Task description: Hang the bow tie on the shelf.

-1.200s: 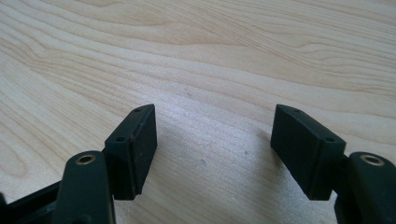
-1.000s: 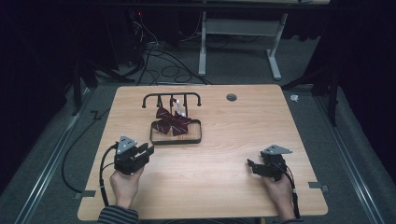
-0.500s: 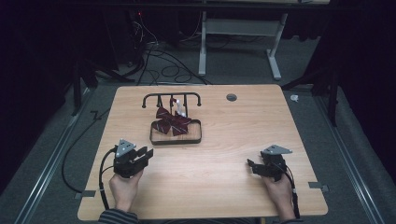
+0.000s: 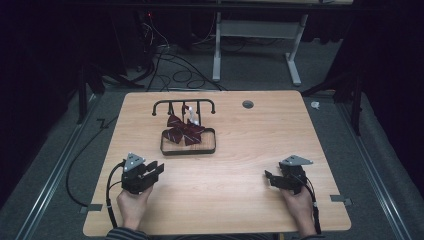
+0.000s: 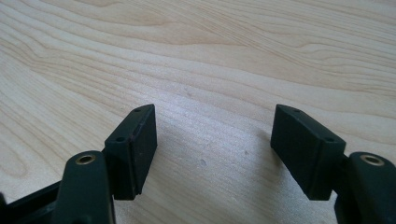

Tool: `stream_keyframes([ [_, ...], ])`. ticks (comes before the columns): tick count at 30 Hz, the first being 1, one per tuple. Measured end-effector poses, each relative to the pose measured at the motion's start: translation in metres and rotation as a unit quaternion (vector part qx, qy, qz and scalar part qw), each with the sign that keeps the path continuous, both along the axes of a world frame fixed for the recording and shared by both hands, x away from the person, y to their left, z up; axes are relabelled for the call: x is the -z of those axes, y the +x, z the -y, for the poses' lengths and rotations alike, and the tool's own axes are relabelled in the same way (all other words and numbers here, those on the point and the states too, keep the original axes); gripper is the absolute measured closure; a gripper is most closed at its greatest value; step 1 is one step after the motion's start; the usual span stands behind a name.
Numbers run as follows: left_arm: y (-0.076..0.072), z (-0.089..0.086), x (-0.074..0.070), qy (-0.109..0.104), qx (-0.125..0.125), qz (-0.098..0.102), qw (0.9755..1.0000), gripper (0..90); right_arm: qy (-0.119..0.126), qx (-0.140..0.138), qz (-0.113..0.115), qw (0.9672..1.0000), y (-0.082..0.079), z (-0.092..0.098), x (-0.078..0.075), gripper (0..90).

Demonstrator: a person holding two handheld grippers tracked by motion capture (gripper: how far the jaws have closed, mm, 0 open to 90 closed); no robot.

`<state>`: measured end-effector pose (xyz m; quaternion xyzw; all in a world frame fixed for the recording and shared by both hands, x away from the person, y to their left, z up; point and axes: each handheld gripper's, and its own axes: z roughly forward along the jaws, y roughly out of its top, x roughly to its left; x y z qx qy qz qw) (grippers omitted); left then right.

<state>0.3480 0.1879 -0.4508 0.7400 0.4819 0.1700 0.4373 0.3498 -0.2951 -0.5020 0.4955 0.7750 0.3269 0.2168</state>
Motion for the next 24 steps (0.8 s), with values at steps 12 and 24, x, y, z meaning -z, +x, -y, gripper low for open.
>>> stream_keyframes([
  [12,-0.001,-0.003,0.01,-0.007,-0.002,-0.011,0.9999,66.2,0.0,0.0,0.0,1.0,0.0,0.0,0.0,32.9],
  [24,-0.004,-0.007,0.025,-0.01,-0.007,-0.03,0.9995,65.4,0.0,0.0,0.0,1.0,0.0,0.0,0.0,32.9],
])
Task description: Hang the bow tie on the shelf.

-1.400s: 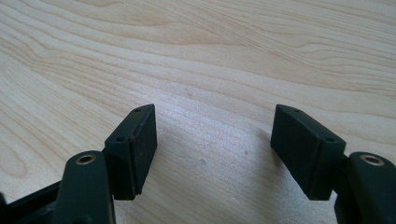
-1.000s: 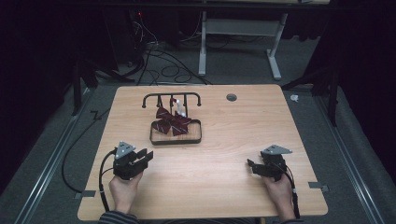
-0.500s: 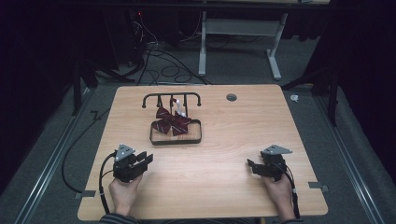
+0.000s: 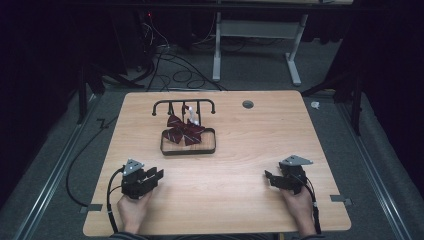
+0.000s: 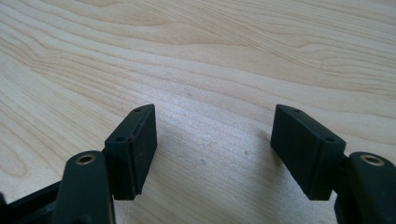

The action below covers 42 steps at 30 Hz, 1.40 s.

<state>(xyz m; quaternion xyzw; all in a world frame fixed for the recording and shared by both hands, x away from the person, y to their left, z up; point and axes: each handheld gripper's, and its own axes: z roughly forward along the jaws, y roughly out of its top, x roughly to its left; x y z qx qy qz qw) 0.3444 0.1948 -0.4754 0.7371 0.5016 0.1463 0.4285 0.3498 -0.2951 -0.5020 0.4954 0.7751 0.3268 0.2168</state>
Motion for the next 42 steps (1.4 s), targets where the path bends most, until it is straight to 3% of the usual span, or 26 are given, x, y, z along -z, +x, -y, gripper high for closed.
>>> stream_keyframes([
  [8,-0.001,-0.004,0.012,0.002,-0.01,-0.013,0.9999,64.3,0.0,0.0,0.0,1.0,0.0,0.0,0.0,33.0],
  [22,-0.001,-0.007,0.025,0.02,-0.029,-0.016,0.9992,58.9,0.0,-0.001,0.001,1.0,0.0,0.0,0.0,33.0],
  [42,0.0,-0.003,0.032,0.045,-0.046,-0.001,0.9979,52.7,-0.001,-0.001,0.001,1.0,0.0,0.0,0.0,33.0],
])
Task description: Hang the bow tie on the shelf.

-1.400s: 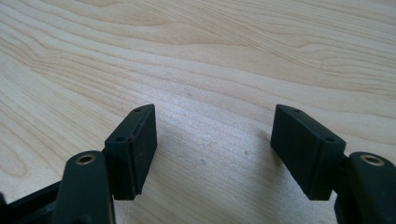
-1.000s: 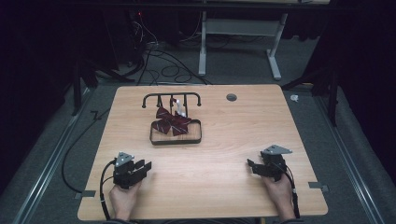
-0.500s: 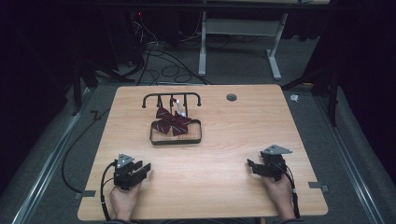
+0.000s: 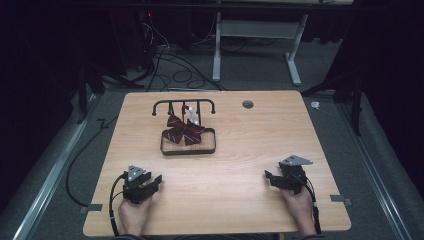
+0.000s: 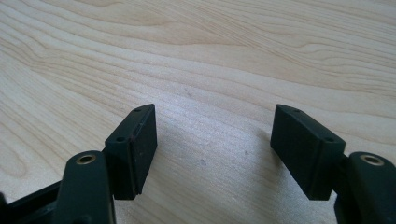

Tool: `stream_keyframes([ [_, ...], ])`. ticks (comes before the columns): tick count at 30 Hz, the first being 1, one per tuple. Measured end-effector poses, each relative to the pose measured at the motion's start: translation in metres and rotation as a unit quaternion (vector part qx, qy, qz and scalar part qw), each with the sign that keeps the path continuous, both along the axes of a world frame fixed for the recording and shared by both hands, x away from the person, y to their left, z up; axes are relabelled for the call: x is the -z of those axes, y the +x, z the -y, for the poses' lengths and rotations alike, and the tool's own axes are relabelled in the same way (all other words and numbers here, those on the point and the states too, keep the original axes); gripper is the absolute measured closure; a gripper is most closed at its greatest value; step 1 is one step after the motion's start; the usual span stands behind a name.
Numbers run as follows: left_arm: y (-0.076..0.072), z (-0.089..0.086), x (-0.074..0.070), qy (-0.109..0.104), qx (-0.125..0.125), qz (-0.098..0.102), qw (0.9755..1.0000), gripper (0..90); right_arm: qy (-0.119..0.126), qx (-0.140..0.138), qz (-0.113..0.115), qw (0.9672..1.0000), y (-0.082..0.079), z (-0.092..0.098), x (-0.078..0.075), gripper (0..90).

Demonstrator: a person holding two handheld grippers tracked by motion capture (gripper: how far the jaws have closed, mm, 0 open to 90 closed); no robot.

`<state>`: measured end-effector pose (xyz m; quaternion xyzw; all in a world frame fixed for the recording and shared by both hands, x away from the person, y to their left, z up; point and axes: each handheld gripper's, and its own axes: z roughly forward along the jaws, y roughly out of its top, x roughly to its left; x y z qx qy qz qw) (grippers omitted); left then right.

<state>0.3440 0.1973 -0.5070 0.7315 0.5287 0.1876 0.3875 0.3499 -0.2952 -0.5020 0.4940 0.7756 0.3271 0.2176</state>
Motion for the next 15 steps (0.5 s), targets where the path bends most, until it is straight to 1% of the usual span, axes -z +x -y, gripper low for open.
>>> stream_keyframes([
  [5,0.0009,0.0018,0.0,0.008,0.0,-0.001,1.0,49.6,0.0,0.0,0.0,1.0,0.0,0.0,0.0,33.0],
  [10,0.0002,0.0075,-0.0002,0.031,0.004,0.002,0.9995,45.0,0.0,0.0,0.0,1.0,0.0,0.0,0.0,33.0],
  [13,0.0001,0.0091,0.0001,0.034,0.006,0.004,0.9994,43.3,0.0,0.0,0.0,1.0,-0.0001,-0.0001,0.0,33.0],
  [15,0.0002,0.0089,0.0002,0.032,0.005,0.005,0.9995,42.9,-0.001,0.0,0.0,1.0,-0.0001,-0.0001,0.0,33.1],
])
